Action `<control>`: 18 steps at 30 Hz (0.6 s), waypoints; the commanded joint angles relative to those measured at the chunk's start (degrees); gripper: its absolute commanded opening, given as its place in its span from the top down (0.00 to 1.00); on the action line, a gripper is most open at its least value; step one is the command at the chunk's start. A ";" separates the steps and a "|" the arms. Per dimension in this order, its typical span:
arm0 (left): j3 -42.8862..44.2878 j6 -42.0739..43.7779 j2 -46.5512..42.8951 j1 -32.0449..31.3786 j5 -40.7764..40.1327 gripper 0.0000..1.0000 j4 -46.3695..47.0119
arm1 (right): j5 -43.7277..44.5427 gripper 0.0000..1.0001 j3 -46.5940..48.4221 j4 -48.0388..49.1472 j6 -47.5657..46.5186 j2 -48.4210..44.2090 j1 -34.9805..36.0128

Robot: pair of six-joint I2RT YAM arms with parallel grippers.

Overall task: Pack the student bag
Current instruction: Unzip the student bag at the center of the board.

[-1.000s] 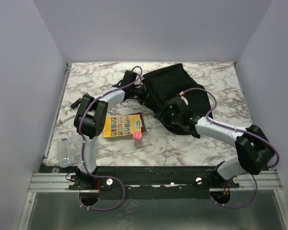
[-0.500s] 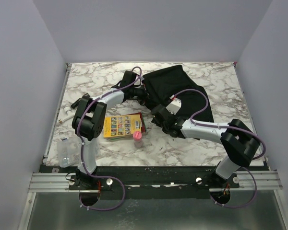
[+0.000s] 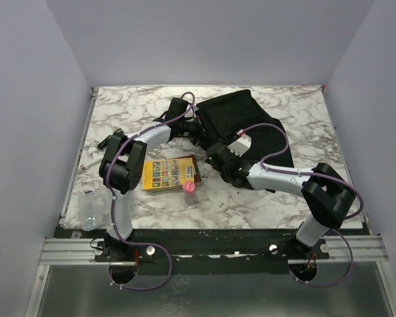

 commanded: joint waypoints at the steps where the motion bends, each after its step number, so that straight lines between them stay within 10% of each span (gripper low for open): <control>1: -0.06 -1.31 -2.12 -0.31 5.34 1.00 1.16 | 0.90 0.34 1.44 -6.39 10.92 -1.13 -0.79; 10: -0.51 -1.17 -2.63 -0.23 4.84 1.00 1.64 | 2.14 0.49 0.94 -9.28 16.92 -1.10 -1.50; 13: 0.14 -0.65 -1.92 0.33 4.96 1.00 1.68 | 2.55 0.64 2.10 -10.22 14.18 -1.30 -1.62; 15: -0.30 0.02 -2.32 0.82 3.81 1.00 1.48 | 1.47 0.99 2.36 -10.52 10.22 -1.26 -1.58; 18: 1.85 1.89 -1.40 1.78 3.33 1.00 -0.24 | -5.18 0.99 1.92 -11.92 -0.68 -3.16 -1.56</control>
